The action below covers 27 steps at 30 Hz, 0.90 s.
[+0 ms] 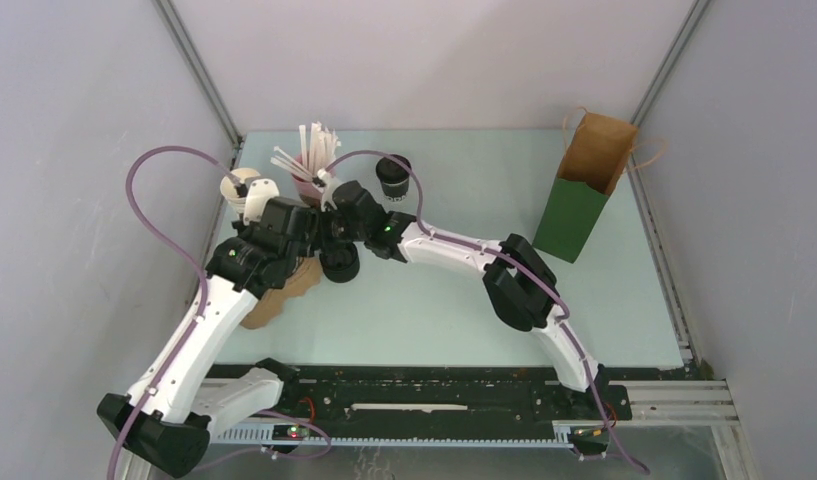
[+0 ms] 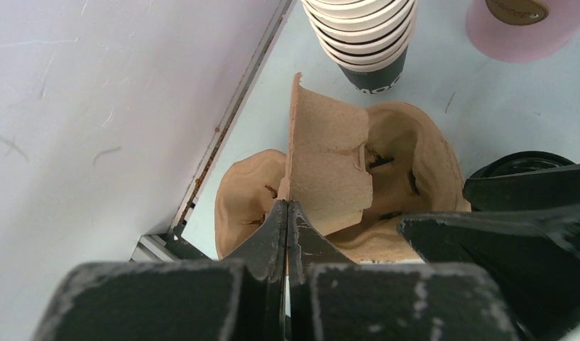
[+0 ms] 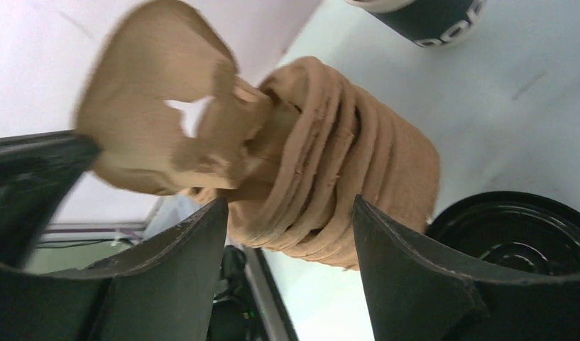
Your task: Pack the takeout coffee
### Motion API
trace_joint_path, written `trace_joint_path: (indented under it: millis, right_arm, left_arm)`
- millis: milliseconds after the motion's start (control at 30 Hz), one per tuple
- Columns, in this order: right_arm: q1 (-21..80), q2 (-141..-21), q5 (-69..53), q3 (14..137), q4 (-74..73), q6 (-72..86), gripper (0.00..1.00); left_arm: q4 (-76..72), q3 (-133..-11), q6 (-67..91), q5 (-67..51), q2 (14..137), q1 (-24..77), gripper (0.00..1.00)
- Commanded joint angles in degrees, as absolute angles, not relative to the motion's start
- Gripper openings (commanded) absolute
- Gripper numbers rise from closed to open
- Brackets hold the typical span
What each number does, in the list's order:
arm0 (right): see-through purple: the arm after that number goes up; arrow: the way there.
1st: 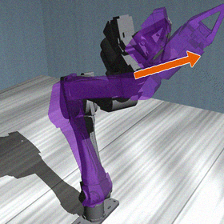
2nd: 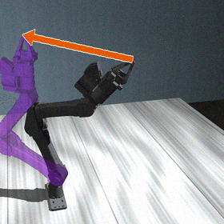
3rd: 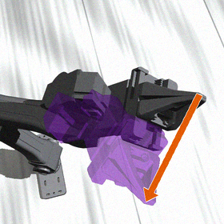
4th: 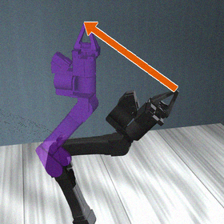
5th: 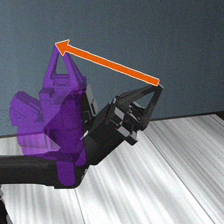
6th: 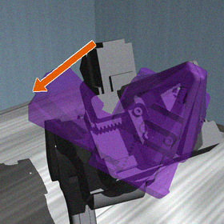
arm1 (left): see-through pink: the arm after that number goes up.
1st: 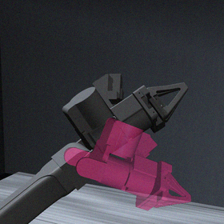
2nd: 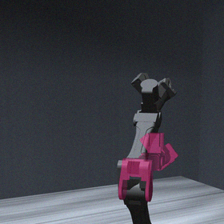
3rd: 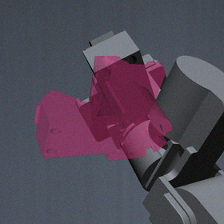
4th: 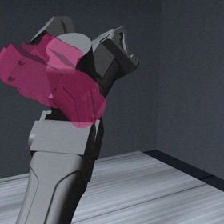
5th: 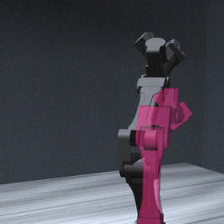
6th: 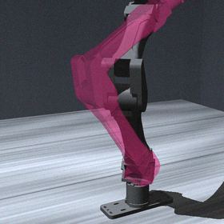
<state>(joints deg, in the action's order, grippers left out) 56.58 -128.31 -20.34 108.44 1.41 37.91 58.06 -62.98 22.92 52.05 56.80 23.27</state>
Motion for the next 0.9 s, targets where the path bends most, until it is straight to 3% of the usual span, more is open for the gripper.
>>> trace_joint_path:
  millis: [0,233,533,633,867]
  right_arm:
    - [57.83,-130.93,-15.67,111.97,-3.93,30.85,0.70]
    - [58.45,-131.69,-17.10,112.06,-2.45,29.20,0.48]
    - [58.54,-132.05,-18.24,113.06,-1.79,29.70,0.32]
    - [58.62,-131.99,-16.38,113.71,-4.20,28.37,0.15]
    - [58.79,-131.08,-10.54,112.86,-7.74,25.46,0.11]
  left_arm:
    - [60.52,-66.65,22.49,54.09,56.00,24.69,0.00]
    - [64.16,-72.25,22.17,58.01,58.39,29.31,0.00]
    - [69.04,-77.97,24.18,62.62,62.08,33.71,0.00]
    - [68.87,-76.74,24.68,63.35,61.67,33.72,0.00]
    - [64.30,-66.95,25.82,61.35,57.05,31.95,0.00]
